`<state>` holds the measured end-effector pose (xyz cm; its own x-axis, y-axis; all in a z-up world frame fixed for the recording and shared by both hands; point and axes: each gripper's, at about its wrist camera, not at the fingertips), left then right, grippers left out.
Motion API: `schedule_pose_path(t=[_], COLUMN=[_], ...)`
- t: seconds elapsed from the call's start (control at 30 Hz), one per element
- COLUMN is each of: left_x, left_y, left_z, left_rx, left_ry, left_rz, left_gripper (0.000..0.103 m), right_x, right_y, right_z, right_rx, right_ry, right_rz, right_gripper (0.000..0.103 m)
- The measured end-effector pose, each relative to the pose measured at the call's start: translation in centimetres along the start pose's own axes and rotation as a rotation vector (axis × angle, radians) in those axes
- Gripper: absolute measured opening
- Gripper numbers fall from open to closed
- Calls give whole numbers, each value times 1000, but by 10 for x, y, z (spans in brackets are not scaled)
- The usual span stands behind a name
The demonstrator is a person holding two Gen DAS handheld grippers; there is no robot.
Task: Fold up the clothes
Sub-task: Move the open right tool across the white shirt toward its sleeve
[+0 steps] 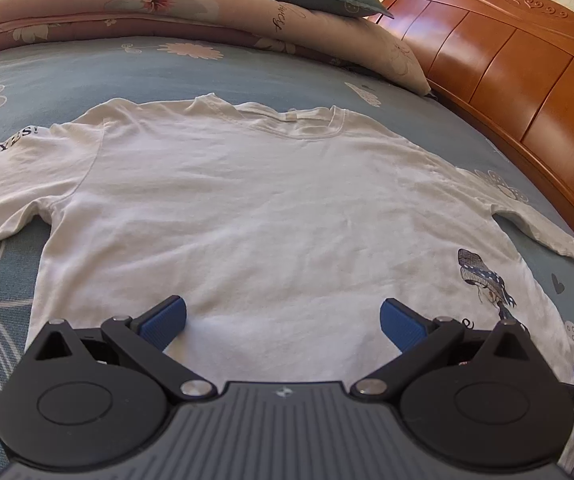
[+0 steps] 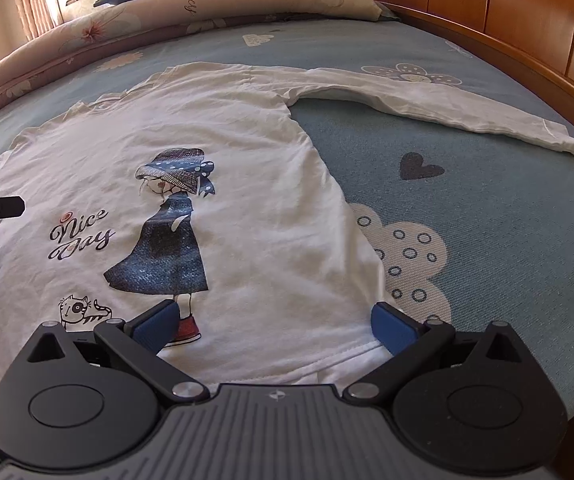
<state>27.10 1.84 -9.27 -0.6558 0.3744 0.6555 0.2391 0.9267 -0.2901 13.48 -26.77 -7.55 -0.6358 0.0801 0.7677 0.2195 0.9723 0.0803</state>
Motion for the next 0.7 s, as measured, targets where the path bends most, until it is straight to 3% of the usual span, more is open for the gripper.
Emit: schedule_pose_path(t=[0.23, 0.33, 0.43, 0.53, 0.7], left_x=[4, 1, -3, -6, -7], left_y=[4, 0, -6, -10, -12], left_z=[-1, 1, 4, 6, 8], left_rx=[29, -15, -64, -110, -146], left_ry=[7, 3, 0, -2, -3], left_rz=[37, 21, -4, -23, -35], left_gripper=[102, 102, 102, 102, 102], right_x=[21, 8, -22, -62, -148], right_y=[0, -1, -2, -2, 6], right_z=[-105, -160, -205, -238, -263], right_rx=[11, 20, 8, -24, -43], right_ry=[-142, -175, -146, -91, 34], right_rz=[-111, -130, -128, -70, 119], right_gripper=[103, 103, 103, 103, 103])
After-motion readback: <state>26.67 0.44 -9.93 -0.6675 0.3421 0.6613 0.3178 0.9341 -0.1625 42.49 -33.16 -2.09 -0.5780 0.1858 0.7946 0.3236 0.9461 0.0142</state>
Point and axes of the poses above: each gripper's, at about its wrist camera, not at the fingertips, and x roughly against the way its jaws point, y to its left, z to its underside, and after that the axes turned 3 degrees about z, right-handed
